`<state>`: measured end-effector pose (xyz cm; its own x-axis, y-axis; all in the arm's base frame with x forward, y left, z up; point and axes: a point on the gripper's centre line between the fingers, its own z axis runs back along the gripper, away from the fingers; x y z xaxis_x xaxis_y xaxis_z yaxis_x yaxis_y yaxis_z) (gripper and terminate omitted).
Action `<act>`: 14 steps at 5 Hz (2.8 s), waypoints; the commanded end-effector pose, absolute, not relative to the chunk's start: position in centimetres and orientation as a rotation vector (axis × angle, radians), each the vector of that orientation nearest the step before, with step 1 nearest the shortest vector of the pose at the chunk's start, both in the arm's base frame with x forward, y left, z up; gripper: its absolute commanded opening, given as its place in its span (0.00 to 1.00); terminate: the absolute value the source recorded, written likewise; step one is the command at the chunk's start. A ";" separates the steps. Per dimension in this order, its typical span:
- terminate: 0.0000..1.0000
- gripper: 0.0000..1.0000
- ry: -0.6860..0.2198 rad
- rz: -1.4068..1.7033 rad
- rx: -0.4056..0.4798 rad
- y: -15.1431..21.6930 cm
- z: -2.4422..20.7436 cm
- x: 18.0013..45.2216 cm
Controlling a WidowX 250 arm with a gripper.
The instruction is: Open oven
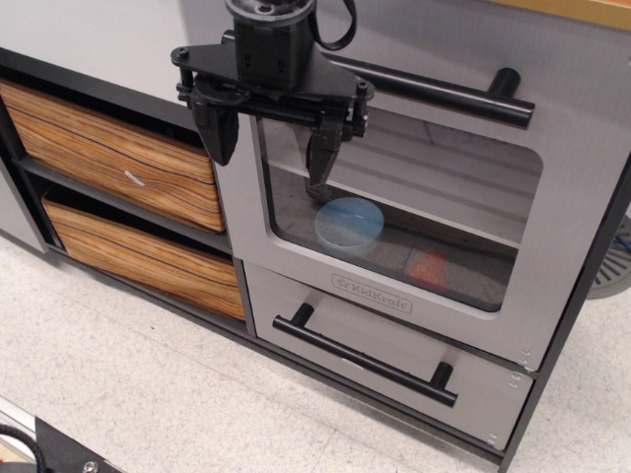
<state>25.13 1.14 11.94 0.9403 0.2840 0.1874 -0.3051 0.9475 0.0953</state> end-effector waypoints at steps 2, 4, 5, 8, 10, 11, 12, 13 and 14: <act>0.00 1.00 -0.208 0.544 -0.005 1.7 13.5 26.7; 0.00 1.00 -0.269 1.062 -0.202 4.1 15.1 28.9; 0.00 1.00 -0.270 1.322 -0.270 5.3 15.4 29.7; 0.00 1.00 -0.405 1.536 -0.310 5.8 14.2 30.9; 0.00 1.00 -0.367 1.498 -0.270 5.6 13.6 29.3; 0.00 1.00 -0.378 1.438 -0.258 5.3 13.5 28.1; 0.00 1.00 -0.354 1.389 -0.252 5.1 13.5 27.2; 0.00 1.00 -0.355 1.263 -0.246 4.7 14.7 26.8; 0.00 1.00 -0.374 1.066 -0.205 4.3 16.9 25.6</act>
